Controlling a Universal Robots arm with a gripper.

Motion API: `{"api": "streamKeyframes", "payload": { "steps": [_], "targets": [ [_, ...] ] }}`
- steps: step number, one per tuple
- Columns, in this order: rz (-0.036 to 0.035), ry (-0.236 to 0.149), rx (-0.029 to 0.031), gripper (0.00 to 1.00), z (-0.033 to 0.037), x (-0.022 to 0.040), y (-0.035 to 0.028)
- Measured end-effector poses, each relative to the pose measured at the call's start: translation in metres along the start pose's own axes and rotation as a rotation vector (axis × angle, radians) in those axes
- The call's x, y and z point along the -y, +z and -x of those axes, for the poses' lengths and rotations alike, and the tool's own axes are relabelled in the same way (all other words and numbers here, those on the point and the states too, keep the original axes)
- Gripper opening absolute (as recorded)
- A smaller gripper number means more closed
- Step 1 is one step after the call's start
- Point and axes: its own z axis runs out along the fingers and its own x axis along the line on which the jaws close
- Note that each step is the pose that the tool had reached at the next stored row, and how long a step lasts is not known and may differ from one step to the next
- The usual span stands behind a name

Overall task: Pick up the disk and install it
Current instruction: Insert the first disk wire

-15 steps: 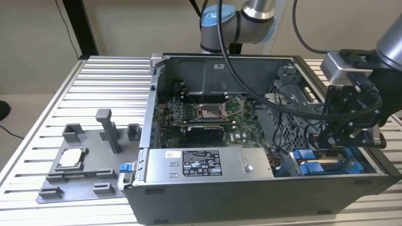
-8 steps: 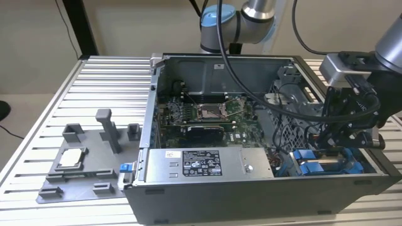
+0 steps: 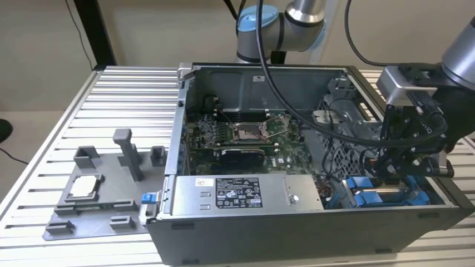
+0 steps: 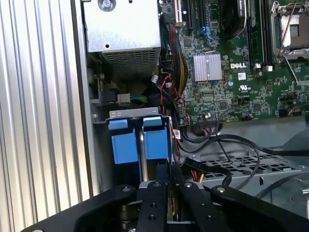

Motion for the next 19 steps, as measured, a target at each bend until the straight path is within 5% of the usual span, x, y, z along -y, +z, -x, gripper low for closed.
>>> {"api": "streamKeyframes", "payload": {
  "steps": [19],
  "targets": [
    [-0.0039,-0.016,-0.0006,0.00,0.0000,0.0025,0.0043]
  ]
}}
